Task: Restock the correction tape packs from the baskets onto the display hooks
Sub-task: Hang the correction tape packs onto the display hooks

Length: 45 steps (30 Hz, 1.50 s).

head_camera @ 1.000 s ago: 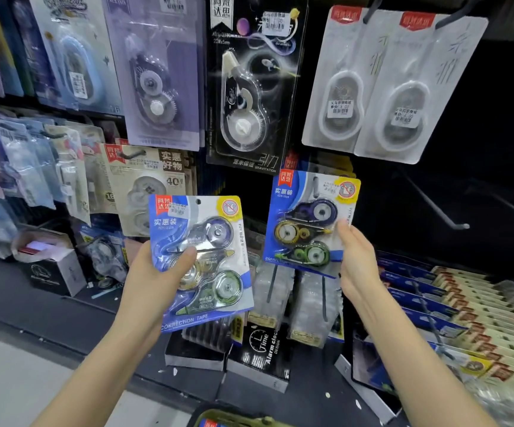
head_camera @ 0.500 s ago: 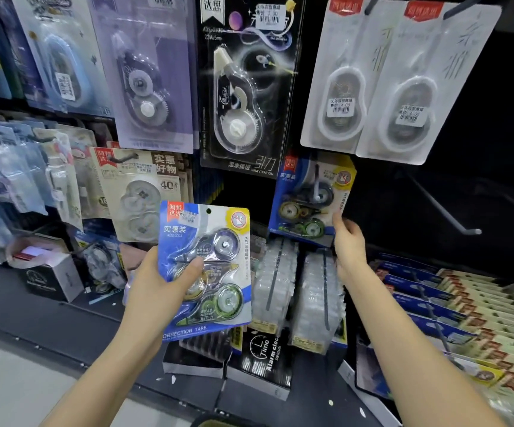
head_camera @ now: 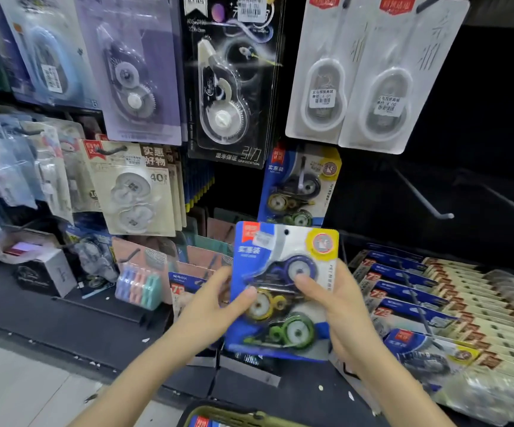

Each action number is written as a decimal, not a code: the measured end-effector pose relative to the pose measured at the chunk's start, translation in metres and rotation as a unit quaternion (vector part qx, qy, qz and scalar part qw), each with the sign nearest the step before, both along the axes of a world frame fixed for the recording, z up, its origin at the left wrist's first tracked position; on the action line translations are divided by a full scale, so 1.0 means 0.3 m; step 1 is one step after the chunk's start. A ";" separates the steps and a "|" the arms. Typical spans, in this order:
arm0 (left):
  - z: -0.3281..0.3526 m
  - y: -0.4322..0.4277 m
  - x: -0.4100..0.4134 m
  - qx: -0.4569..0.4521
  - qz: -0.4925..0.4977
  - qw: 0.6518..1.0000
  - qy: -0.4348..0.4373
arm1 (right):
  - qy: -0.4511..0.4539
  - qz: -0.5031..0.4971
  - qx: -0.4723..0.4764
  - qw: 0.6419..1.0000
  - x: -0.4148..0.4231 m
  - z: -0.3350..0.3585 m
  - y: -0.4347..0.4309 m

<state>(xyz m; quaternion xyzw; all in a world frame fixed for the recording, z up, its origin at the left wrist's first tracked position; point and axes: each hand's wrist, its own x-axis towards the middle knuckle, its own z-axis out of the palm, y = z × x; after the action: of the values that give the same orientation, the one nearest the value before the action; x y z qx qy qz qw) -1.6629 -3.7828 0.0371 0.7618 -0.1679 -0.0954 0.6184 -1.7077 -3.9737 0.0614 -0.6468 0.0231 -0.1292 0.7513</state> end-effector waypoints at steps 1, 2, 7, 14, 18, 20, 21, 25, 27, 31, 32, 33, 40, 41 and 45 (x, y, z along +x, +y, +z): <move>-0.021 0.004 0.022 0.074 0.015 0.995 -0.058 | -0.018 -0.030 -0.018 0.999 -0.008 0.013 -0.023; -0.042 0.012 0.048 0.162 0.040 0.978 -0.127 | -0.033 -0.052 -0.047 0.997 -0.012 0.028 -0.045; -0.142 0.038 0.193 0.380 0.081 0.873 -0.295 | -0.089 -0.074 -0.158 0.981 -0.002 0.115 -0.093; -0.233 -0.005 0.227 0.438 0.034 0.882 -0.171 | -0.118 -0.091 -0.175 0.973 0.057 0.172 -0.081; -0.288 0.008 0.249 0.443 0.021 0.877 -0.186 | -0.115 -0.091 -0.177 0.973 0.060 0.167 -0.081; -0.289 0.011 0.249 0.469 0.008 0.865 -0.179 | -0.102 -0.086 -0.176 0.975 0.057 0.157 -0.080; -0.286 0.013 0.246 0.471 0.010 0.865 -0.173 | -0.093 -0.081 -0.171 0.978 0.056 0.156 -0.078; -0.308 0.025 0.247 0.443 0.004 0.873 -0.202 | -0.074 -0.072 -0.122 0.987 0.059 0.175 -0.064; -0.314 0.027 0.245 0.421 0.024 0.882 -0.210 | -0.081 -0.093 -0.117 0.985 0.058 0.184 -0.058; -0.302 0.017 0.233 0.402 0.050 0.892 -0.198 | -0.073 -0.102 -0.130 0.983 0.040 0.192 -0.046; -0.302 0.016 0.234 0.398 0.053 0.895 -0.193 | -0.062 -0.094 -0.129 0.985 0.035 0.194 -0.047; -0.304 0.015 0.236 0.401 0.051 0.895 -0.189 | -0.051 -0.085 -0.122 0.988 0.029 0.200 -0.047; -0.301 0.024 0.233 0.385 0.046 0.902 -0.189 | -0.008 -0.057 -0.107 0.993 0.072 0.192 -0.064; -0.302 0.026 0.232 0.391 0.047 0.899 -0.189 | -0.001 -0.054 -0.115 0.992 0.096 0.179 -0.070; -0.289 0.024 0.224 0.385 0.057 0.900 -0.196 | 0.013 -0.039 -0.152 0.987 0.213 0.130 -0.099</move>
<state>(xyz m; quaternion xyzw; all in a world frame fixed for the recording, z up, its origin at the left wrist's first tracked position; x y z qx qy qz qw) -1.5956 -3.7757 -0.0497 0.9518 -0.1924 0.0341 0.2363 -1.6436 -4.0033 0.1004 -0.7538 0.0381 -0.1525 0.6380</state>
